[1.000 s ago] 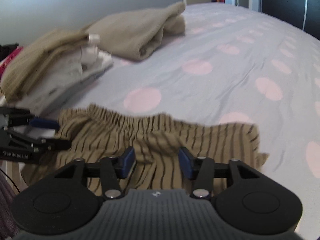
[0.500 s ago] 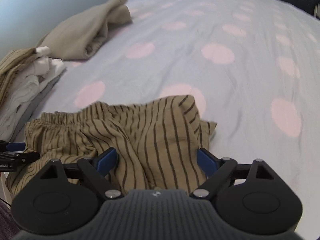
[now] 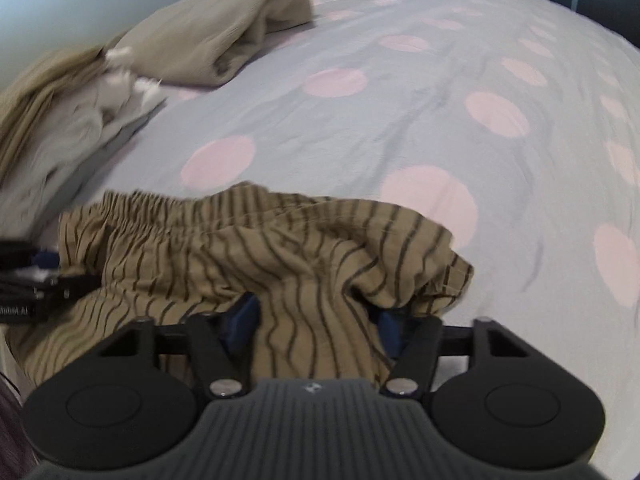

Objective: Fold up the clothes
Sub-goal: 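Pinch the elastic waistband with both tools side by side, then lift the trousers by the waistband with both tools and carry toward the beige blanket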

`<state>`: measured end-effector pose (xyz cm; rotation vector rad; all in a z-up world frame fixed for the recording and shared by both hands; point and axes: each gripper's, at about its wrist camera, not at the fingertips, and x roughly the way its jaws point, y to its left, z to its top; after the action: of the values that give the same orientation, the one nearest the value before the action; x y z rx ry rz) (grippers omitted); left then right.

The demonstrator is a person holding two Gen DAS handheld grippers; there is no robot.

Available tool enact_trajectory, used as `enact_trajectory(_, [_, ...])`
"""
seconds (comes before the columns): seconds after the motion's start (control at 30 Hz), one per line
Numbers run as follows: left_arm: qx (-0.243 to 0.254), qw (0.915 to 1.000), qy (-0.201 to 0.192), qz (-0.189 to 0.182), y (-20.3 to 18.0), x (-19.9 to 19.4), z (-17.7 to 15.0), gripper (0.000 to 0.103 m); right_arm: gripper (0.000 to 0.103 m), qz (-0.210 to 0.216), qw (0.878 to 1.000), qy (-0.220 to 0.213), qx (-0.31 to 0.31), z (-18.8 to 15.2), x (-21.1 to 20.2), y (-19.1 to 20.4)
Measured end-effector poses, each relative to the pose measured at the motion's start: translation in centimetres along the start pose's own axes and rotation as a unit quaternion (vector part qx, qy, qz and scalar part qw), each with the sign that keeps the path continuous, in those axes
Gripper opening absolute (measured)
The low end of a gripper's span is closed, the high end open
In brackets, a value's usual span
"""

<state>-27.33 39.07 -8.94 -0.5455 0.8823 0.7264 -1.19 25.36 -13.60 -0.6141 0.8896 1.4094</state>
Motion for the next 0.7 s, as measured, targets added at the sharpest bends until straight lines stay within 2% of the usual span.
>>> enact_trajectory(0.03, [0.002, 1.0000, -0.001, -0.004, -0.1, 0.0, 0.0, 0.041, 0.046, 0.002, 1.000, -0.002, -0.006, 0.0, -0.1, 0.2])
enact_trajectory(0.1, [0.010, 0.9999, -0.004, -0.013, -0.3, -0.2, 0.0, 0.028, 0.024, 0.006, 1.000, -0.006, -0.013, -0.1, -0.3, 0.5])
enact_trajectory(0.13, [0.014, 0.9998, -0.005, -0.015, -0.5, -0.3, 0.0, 0.027, 0.018, 0.007, 1.000, -0.008, -0.015, -0.1, -0.5, 0.5])
enact_trajectory(0.2, [0.016, 0.9997, -0.009, -0.016, -0.6, -0.6, 0.1, 0.018, 0.015, 0.010, 1.000, -0.015, -0.008, 0.0, -0.9, 0.4])
enact_trajectory(0.3, [0.013, 0.9996, -0.018, -0.019, -0.6, -1.2, 0.2, 0.014, 0.013, 0.017, 0.999, -0.029, 0.003, 0.1, -1.9, 0.2])
enact_trajectory(0.53, [0.012, 0.9975, -0.063, -0.030, -0.7, -4.4, 0.4, 0.012, 0.012, 0.033, 0.997, -0.070, 0.019, 0.2, -6.2, 0.3])
enact_trajectory(0.7, [0.017, 0.9938, -0.105, -0.033, -1.0, -7.7, 0.3, 0.011, 0.012, 0.033, 0.993, -0.108, 0.017, -0.5, -10.4, 1.7])
